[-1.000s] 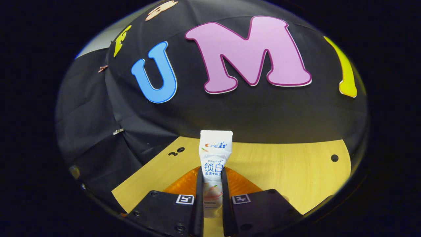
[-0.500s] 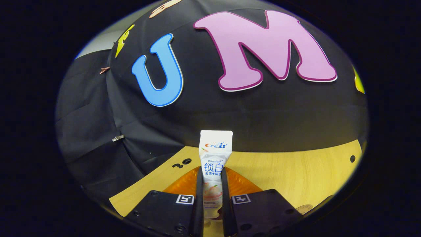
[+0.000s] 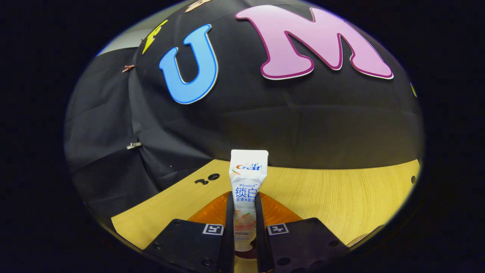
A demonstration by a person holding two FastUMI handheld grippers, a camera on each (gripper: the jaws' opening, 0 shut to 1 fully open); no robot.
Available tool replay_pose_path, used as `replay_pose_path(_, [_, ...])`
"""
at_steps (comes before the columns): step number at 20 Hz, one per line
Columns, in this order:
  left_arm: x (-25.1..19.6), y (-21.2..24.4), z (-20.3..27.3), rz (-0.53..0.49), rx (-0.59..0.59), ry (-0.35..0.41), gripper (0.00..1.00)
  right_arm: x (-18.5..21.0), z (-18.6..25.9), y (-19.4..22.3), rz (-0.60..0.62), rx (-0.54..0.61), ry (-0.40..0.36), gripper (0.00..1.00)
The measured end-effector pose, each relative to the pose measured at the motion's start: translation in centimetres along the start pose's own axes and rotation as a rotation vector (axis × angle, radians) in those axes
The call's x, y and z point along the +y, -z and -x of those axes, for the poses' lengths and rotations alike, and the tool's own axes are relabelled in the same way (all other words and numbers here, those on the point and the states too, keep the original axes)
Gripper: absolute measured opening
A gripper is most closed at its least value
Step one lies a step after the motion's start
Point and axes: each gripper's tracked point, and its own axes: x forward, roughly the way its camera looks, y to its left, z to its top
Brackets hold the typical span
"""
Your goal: Put the toothbrush and toothpaste on the desktop into the cup, then pick up the cup and place it on the coaster on the desktop.
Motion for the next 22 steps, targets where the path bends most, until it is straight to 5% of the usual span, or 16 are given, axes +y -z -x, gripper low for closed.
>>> replay_pose_path(7, [-1.2, 1.1, -0.4, -0.06, 0.022, 0.027, 0.06, -0.7, 0.4, 4.2, 0.014, 0.05, 0.003, 0.27])
replay_pose_path(9, [-1.7, 1.4, -0.7, -0.062, 0.028, 0.032, 0.06, -0.3, 0.8, 4.2, 0.0, 0.051, -0.014, 0.36])
replay_pose_path(11, [-2.1, 1.6, -0.9, -0.059, 0.027, 0.037, 0.06, -0.3, 1.4, 4.2, 0.001, 0.063, -0.021, 0.61])
replay_pose_path(13, [-2.7, 1.6, -1.3, -0.06, 0.019, 0.046, 0.06, -0.6, 2.6, 3.9, -0.021, 0.077, -0.024, 0.57])
replay_pose_path(15, [-3.2, 1.2, -1.9, -0.064, 0.004, 0.052, 0.06, -1.0, 3.8, 3.3, -0.036, 0.075, -0.021, 0.86])
replay_pose_path(17, [-3.7, 0.3, -2.6, -0.07, -0.023, 0.058, 0.06, -1.9, 5.5, 2.0, -0.032, 0.064, -0.008, 0.98])
replay_pose_path(22, [-5.9, -3.5, -5.2, -0.084, -0.13, 0.111, 0.07, -5.6, 10.4, -1.4, -0.016, 0.008, 0.059, 0.98])
